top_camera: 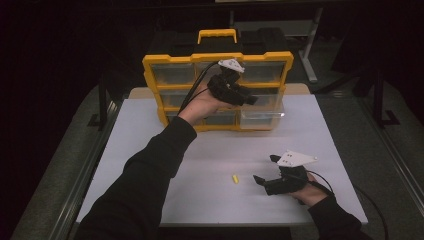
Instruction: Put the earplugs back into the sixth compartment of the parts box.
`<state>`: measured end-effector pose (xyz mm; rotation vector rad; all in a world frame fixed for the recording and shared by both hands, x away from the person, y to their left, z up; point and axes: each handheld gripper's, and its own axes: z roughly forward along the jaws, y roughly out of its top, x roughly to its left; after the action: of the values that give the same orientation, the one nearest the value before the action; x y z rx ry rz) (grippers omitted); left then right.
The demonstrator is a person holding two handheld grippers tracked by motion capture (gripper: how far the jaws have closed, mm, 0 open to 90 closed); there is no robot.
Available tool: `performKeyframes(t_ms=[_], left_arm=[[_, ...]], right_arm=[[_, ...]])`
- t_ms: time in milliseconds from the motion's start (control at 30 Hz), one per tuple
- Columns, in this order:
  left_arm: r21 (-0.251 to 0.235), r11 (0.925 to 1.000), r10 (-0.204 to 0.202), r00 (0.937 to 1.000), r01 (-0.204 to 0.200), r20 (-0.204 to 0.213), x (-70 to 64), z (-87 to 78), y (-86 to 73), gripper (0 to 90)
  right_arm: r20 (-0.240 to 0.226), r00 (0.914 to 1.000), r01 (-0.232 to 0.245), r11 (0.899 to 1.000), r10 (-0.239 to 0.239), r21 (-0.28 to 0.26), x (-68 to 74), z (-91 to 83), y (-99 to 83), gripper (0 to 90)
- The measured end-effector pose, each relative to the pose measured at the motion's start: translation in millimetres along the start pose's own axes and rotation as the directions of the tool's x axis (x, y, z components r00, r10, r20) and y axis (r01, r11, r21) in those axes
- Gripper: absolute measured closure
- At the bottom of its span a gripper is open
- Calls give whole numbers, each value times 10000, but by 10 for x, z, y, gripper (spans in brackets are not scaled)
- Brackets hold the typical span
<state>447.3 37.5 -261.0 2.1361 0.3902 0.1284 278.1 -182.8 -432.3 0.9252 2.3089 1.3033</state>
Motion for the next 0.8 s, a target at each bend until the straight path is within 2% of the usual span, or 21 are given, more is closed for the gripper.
performKeyframes(t_ms=[100, 367, 800], left_arm=[[-113, 9999, 57, 9999, -56, 127, -31, -82, 5, 674], [-147, 9996, -247, 9986, 254, 472, -69, -274, -93, 894], [-295, 9978, -580, 9979, 589, 289, -101, -561, -379, 892]], right_arm=[[-3, 10000, 18, 10000, -18, 2, 1, 4, -1, 86], [13, 10000, 39, 10000, -39, 29, 5, 8, -3, 86], [37, 10000, 20, 10000, -21, 63, 5, 6, -5, 86]])
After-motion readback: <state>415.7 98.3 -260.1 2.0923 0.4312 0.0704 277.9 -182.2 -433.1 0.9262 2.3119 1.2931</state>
